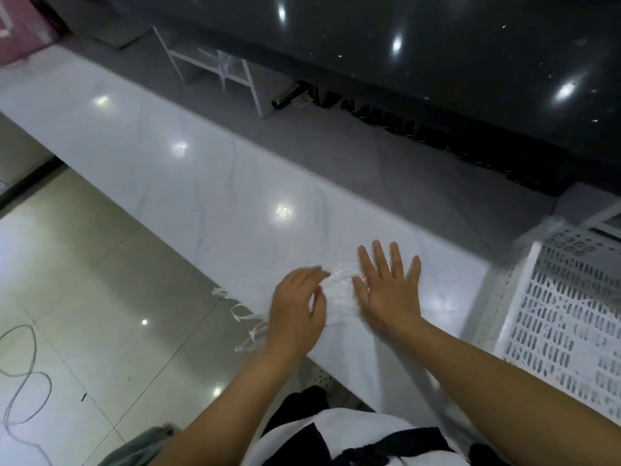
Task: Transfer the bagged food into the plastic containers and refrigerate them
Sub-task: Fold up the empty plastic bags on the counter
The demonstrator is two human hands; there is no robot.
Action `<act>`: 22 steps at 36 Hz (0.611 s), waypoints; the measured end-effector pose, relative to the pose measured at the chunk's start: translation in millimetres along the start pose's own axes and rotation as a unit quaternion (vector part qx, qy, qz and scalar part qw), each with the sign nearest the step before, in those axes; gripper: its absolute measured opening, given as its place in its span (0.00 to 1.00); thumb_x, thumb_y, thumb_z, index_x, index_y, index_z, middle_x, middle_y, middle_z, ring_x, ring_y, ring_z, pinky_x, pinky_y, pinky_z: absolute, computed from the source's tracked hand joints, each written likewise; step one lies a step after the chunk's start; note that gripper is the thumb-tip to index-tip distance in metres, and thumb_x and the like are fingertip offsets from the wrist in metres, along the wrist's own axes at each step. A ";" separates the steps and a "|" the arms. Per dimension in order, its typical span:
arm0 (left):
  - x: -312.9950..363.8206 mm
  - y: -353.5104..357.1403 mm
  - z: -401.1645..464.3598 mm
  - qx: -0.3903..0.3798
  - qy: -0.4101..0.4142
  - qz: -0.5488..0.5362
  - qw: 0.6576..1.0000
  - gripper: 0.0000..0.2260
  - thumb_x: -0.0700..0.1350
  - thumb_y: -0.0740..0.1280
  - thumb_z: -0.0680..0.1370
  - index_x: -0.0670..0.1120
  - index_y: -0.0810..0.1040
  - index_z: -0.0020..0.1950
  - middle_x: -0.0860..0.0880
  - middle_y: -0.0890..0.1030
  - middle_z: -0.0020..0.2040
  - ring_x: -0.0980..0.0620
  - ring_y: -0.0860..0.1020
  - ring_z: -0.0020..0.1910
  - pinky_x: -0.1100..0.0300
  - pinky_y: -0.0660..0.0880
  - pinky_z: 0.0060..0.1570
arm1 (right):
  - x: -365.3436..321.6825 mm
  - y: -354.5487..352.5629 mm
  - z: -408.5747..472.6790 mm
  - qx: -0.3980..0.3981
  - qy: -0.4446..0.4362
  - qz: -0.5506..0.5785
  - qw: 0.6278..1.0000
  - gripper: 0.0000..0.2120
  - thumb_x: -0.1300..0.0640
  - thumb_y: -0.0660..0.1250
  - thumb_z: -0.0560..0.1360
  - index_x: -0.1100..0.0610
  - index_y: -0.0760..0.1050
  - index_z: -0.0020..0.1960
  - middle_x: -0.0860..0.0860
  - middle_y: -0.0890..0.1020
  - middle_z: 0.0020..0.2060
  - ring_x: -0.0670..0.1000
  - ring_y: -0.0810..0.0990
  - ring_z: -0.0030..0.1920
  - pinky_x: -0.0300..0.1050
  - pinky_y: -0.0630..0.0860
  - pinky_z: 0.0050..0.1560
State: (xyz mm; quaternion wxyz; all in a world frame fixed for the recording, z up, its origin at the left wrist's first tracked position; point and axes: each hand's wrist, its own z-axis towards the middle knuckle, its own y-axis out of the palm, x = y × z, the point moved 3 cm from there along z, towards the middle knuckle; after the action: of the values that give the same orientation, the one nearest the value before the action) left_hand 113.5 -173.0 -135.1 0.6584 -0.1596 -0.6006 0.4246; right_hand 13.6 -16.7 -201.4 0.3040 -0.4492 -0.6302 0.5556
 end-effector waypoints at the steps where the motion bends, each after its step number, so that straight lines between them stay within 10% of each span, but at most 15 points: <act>1: 9.1 12.2 7.0 -0.030 -0.013 0.026 0.999 0.19 0.46 0.58 0.81 0.47 0.75 0.71 0.48 0.75 0.72 0.48 0.70 0.72 0.48 0.65 0.73 | -1.5 0.8 -0.5 0.003 -0.008 -0.008 1.000 0.29 0.37 0.32 0.81 0.44 0.33 0.79 0.49 0.36 0.80 0.55 0.32 0.78 0.68 0.36 0.74; 6: 4.3 73.7 11.1 -0.185 -0.074 0.187 0.962 0.26 0.56 0.42 0.85 0.54 0.44 0.82 0.53 0.43 0.82 0.49 0.40 0.81 0.48 0.36 0.78 | 0.0 3.6 -1.2 -0.004 -0.065 -0.033 0.997 0.29 0.35 0.33 0.80 0.40 0.31 0.78 0.49 0.36 0.80 0.54 0.31 0.78 0.67 0.37 0.74; 22: -67.9 13.8 -32.7 -0.176 -0.139 0.235 0.946 0.30 0.61 0.40 0.83 0.51 0.39 0.82 0.49 0.39 0.82 0.48 0.36 0.80 0.49 0.38 0.79 | 24.4 -4.0 10.7 0.008 -0.064 -0.014 0.998 0.28 0.36 0.32 0.81 0.40 0.35 0.79 0.47 0.40 0.80 0.50 0.35 0.79 0.61 0.37 0.77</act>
State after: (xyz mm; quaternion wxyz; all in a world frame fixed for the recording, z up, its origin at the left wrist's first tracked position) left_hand 144.3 -206.0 -196.9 0.4115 -0.3489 -0.6970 0.4724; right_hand -6.8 0.9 -202.4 0.2748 -0.4014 -0.6503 0.5835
